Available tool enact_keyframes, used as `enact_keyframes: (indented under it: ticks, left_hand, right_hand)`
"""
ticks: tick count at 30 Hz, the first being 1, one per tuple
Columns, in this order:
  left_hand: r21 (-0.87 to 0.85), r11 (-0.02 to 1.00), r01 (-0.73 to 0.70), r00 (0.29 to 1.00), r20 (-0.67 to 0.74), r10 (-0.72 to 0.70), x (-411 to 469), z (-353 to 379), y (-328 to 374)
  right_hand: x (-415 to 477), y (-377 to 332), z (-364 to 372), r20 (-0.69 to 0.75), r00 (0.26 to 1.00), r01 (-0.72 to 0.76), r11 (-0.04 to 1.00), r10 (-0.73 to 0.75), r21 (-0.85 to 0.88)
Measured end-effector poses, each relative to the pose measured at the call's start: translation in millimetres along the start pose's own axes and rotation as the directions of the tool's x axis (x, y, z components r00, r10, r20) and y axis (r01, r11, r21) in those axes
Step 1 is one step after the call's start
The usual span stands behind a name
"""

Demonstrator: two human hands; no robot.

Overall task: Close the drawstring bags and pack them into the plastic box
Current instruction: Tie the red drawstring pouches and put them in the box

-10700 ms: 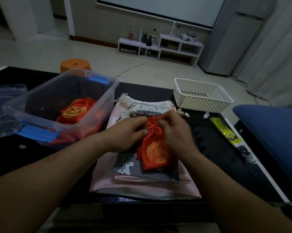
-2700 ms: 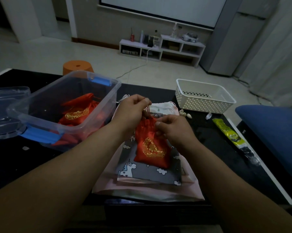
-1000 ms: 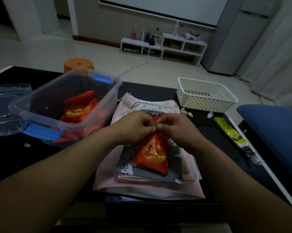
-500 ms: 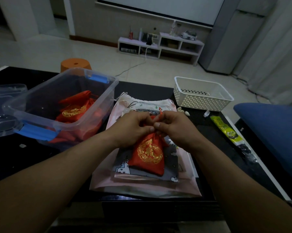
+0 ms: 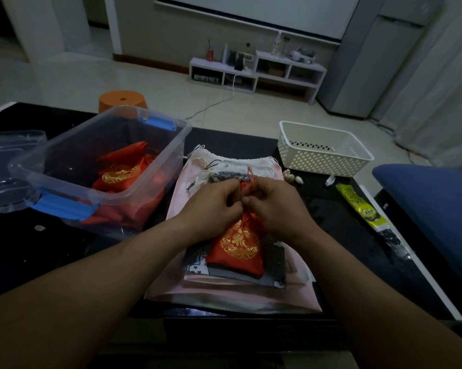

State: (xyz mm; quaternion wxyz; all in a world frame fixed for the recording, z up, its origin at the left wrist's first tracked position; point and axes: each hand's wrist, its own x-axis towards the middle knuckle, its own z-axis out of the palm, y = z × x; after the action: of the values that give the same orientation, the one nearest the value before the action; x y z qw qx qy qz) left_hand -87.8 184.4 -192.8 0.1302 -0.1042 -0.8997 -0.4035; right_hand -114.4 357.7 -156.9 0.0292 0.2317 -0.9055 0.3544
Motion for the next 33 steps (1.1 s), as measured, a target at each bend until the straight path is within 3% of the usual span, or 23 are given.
enact_keyframes:
  ticks: [9,22,28,33]
  left_hand:
    - [-0.068,0.998,0.0,1.0,-0.029,-0.002,0,5,0]
    - [-0.076,0.997,0.013,0.989,0.146,-0.002,9,-16,-8]
    - [-0.039,0.999,0.011,0.973,0.232,-0.002,9,-25,-3]
    - [-0.192,0.98,0.055,0.976,0.219,-0.012,5,-26,-1]
  right_hand:
    - [-5,-4,2,-0.068,0.997,0.042,0.997,-0.037,0.07]
    - [-6,-3,1,-0.034,0.999,0.013,0.996,-0.01,0.093]
    - [-7,-1,1,0.004,0.998,-0.055,0.994,0.055,0.094]
    - [-6,-4,-1,0.027,0.98,-0.197,0.958,0.196,0.208]
